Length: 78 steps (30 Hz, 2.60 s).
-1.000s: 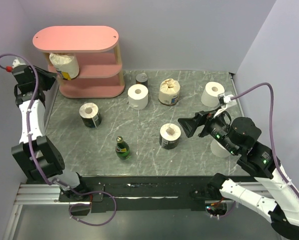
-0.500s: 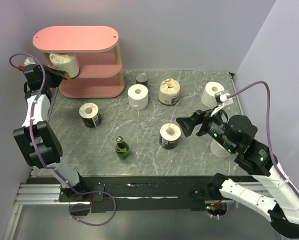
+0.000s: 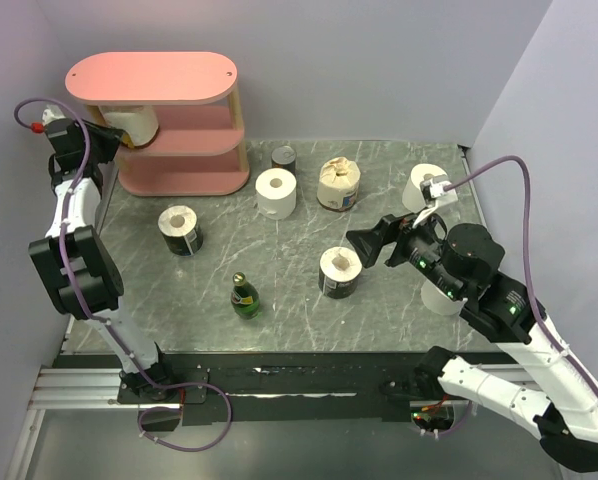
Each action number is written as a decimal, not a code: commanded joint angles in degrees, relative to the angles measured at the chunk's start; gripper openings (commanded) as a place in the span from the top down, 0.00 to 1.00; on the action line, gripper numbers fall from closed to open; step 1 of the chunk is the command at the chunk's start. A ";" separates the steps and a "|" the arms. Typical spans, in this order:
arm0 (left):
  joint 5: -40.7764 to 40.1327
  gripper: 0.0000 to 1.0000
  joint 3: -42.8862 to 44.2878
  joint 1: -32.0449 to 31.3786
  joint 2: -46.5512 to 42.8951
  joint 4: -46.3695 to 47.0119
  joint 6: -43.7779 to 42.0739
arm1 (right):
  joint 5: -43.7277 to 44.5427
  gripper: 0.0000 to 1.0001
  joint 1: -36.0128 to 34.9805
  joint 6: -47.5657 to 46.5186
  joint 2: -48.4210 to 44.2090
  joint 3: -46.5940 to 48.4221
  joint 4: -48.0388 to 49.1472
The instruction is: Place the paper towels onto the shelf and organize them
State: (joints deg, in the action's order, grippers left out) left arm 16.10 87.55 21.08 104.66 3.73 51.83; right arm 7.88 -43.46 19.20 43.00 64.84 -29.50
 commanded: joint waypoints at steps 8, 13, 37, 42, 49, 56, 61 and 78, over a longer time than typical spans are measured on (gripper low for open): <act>-2.21 0.71 3.61 -1.31 1.34 1.64 0.20 | -0.06 0.01 0.22 -0.04 1.29 1.69 2.25; -5.54 0.59 -0.80 -1.13 -6.47 -3.53 -2.08 | 0.38 0.00 0.22 0.49 2.52 0.91 3.82; -0.01 0.04 -33.56 -18.35 -51.48 -22.19 -25.20 | -5.85 0.07 28.95 2.95 40.74 13.99 8.14; -0.18 0.04 -37.89 -18.71 -54.12 -20.42 -24.15 | -9.03 0.09 30.45 3.64 54.36 25.40 3.85; -7.48 0.04 -37.80 -18.79 -56.93 -22.36 -23.80 | -7.97 0.11 30.81 5.23 70.79 43.15 -2.84; -7.92 0.04 -37.98 -18.62 -57.29 -22.36 -23.88 | -7.35 0.13 30.98 6.02 77.93 48.89 -5.22; -7.57 0.04 -37.80 -18.62 -56.59 -22.27 -23.80 | -7.61 0.14 30.90 6.46 80.39 48.89 -3.64; -6.87 0.04 -38.24 -18.71 -57.02 -21.92 -24.24 | -9.19 0.51 30.98 5.94 77.86 40.82 -0.57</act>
State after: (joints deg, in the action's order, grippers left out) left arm 9.28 49.17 2.42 48.23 -19.62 28.49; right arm -0.80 -12.84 25.69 125.73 109.34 -30.79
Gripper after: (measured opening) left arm 0.966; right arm 0.528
